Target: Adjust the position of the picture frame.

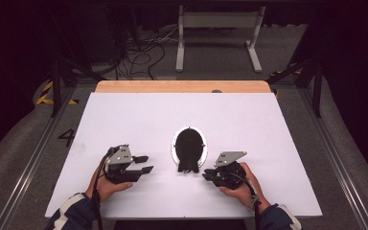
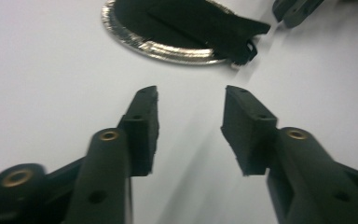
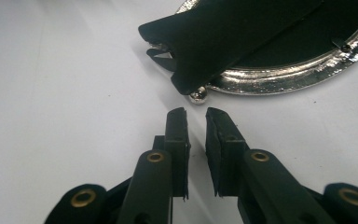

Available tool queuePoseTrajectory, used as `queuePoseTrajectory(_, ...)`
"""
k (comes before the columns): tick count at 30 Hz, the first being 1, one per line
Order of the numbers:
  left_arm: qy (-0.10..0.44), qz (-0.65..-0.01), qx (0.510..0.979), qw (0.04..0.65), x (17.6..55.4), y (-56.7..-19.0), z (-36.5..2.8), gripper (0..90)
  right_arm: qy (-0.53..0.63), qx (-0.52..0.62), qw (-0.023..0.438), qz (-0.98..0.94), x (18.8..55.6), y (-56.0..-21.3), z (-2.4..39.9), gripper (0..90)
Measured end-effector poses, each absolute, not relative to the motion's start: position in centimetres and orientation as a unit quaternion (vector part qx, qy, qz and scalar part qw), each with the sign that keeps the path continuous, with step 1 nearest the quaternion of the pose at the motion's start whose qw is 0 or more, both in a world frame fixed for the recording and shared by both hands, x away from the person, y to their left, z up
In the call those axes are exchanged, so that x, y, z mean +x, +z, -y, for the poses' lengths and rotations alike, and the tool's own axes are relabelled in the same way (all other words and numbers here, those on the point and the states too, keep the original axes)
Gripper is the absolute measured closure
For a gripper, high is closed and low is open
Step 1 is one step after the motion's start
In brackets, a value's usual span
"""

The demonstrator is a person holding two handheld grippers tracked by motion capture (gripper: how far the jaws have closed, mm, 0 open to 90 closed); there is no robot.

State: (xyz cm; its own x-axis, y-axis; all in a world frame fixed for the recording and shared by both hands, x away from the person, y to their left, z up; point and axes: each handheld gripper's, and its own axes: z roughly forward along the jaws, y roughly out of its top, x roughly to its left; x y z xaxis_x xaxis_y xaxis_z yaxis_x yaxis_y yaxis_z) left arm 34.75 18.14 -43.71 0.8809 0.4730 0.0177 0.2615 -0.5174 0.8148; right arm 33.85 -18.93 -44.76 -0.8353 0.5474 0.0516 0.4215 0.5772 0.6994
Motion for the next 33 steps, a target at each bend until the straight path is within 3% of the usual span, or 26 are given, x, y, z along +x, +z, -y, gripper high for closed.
queuePoseTrajectory(5,0.155,-0.233,0.854,0.438,32.7,-43.9,-20.3,37.5,0.362,0.267,0.077,-0.89,33.6,-44.7,18.5,75.6)
queuePoseTrajectory(13,0.145,-0.291,0.854,0.406,30.3,-45.1,-23.5,27.9,0.363,0.264,0.075,-0.891,33.7,-44.7,18.1,72.4)
queuePoseTrajectory(33,0.142,-0.31,0.841,0.419,30.4,-45.9,-25.3,19.8,0.36,0.269,0.07,-0.891,34.3,-44.8,17.7,64.4)
